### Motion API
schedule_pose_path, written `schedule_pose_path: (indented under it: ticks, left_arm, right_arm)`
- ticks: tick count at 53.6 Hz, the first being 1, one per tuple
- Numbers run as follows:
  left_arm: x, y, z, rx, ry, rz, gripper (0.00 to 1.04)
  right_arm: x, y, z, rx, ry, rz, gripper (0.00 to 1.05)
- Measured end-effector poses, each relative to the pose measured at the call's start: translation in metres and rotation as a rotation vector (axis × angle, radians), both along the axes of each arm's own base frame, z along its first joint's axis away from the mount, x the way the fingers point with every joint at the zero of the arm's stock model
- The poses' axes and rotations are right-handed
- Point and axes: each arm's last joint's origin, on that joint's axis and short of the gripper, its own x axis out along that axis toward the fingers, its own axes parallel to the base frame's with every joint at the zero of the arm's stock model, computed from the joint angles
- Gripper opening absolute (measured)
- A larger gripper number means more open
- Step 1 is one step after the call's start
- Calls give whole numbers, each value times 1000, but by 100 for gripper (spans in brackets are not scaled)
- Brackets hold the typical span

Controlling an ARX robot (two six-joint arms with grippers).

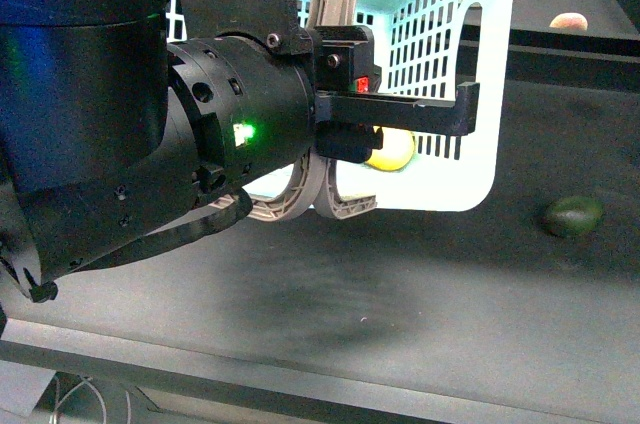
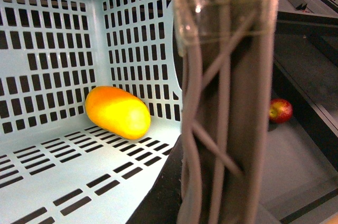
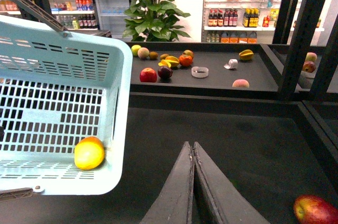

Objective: Pick mango with right arm and hold basket with left

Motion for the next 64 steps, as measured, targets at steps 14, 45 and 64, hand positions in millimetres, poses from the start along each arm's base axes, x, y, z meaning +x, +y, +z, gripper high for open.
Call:
schedule_pose_path:
  ticks: [14,45,64]
  left_arm:
    - [0,0,0,0,0,0,5]
    - [0,0,0,-1,0,0,5]
    - [0,0,0,-1,0,0,5]
  right_arm:
    - [0,0,0,0,0,0,2]
    - [0,0,0,-1,0,0,52]
    - [0,0,0,-1,0,-1,96]
